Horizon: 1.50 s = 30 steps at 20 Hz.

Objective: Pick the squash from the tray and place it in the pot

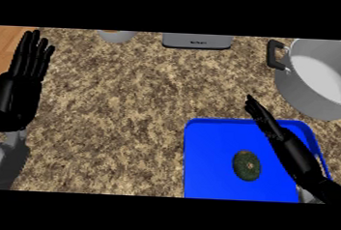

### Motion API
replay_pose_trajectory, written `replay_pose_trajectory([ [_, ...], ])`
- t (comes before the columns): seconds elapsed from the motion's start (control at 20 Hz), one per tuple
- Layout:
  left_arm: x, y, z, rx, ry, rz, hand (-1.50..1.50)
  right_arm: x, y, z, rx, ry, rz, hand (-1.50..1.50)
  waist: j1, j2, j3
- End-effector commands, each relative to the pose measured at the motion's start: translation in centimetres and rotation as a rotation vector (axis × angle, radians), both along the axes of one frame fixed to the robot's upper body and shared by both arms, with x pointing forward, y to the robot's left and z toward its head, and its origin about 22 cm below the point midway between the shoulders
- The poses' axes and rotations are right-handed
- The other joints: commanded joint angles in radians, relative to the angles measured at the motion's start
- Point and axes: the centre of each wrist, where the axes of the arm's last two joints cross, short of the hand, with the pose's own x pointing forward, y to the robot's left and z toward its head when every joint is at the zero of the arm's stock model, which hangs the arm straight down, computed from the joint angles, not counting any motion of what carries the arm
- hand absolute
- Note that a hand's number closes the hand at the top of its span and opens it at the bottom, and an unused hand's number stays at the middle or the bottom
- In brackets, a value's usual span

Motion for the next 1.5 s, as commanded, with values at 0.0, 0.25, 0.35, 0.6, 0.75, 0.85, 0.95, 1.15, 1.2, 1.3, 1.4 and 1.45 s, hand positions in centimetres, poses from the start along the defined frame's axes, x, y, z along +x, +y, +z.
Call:
replay_pose_trajectory([
  [0.0, -1.1, -1.5, -1.1, -0.024, 0.052, -0.009, 0.0, -1.7, 0.6, -0.7, 0.039, 0.013, -0.075, -1.5, 0.016, 0.02, 0.008],
  [0.25, -1.9, -2.3, -4.9, -0.053, 0.408, 0.05, 0.0, -0.1, 2.1, -2.0, 0.32, 0.152, -0.31, -1.5, 0.019, 0.025, 0.01],
  [0.35, -2.4, -1.7, -5.8, -0.077, 0.431, 0.054, 0.0, -0.1, -7.1, -0.4, -0.442, -0.056, -0.49, 1.5, -0.029, 0.017, -0.009],
  [0.6, -3.1, -3.4, -6.0, -0.105, 0.516, 0.064, 0.0, -4.7, -1.9, -2.4, -0.254, -0.388, -0.673, -1.5, -0.029, 0.007, 0.008],
  [0.75, -2.8, -4.4, -3.9, -0.113, 0.514, 0.057, 0.0, -9.7, -1.5, -1.1, -0.319, -0.368, -0.676, -1.5, -0.023, 0.009, 0.007],
  [0.85, -3.6, -3.8, -4.0, -0.119, 0.508, 0.052, 0.0, -10.8, -3.7, -0.5, -0.498, -0.301, -0.704, -1.5, -0.014, 0.011, 0.005],
  [0.95, -4.4, -5.1, -5.0, -0.101, 0.52, 0.036, 0.0, -11.4, -4.3, 1.5, -0.591, -0.257, -0.729, -1.5, -0.011, 0.014, 0.003],
  [1.15, -3.7, -4.8, -3.6, -0.087, 0.5, 0.051, 0.0, -13.4, -3.8, 5.4, -0.752, -0.167, -0.663, -1.5, -0.005, 0.017, 0.003],
  [1.2, -3.3, -5.8, -4.0, -0.094, 0.504, 0.054, 0.0, -13.6, -3.4, 6.7, -0.771, -0.131, -0.662, -1.5, -0.01, 0.019, 0.002],
  [1.3, -3.1, -4.7, -3.4, -0.098, 0.501, 0.04, 0.0, -14.5, -2.7, 7.5, -0.845, -0.063, -0.645, -1.5, 0.002, 0.021, 0.003],
  [1.4, -3.4, -5.7, -4.2, -0.091, 0.51, 0.026, 0.0, -15.1, -1.2, 9.2, -0.857, 0.019, -0.647, -1.5, 0.014, 0.024, 0.002],
  [1.45, -2.4, -5.2, -3.2, -0.093, 0.515, 0.026, 0.0, -15.2, -1.4, 10.4, -0.897, 0.044, -0.64, -1.5, 0.009, 0.025, 0.002],
])
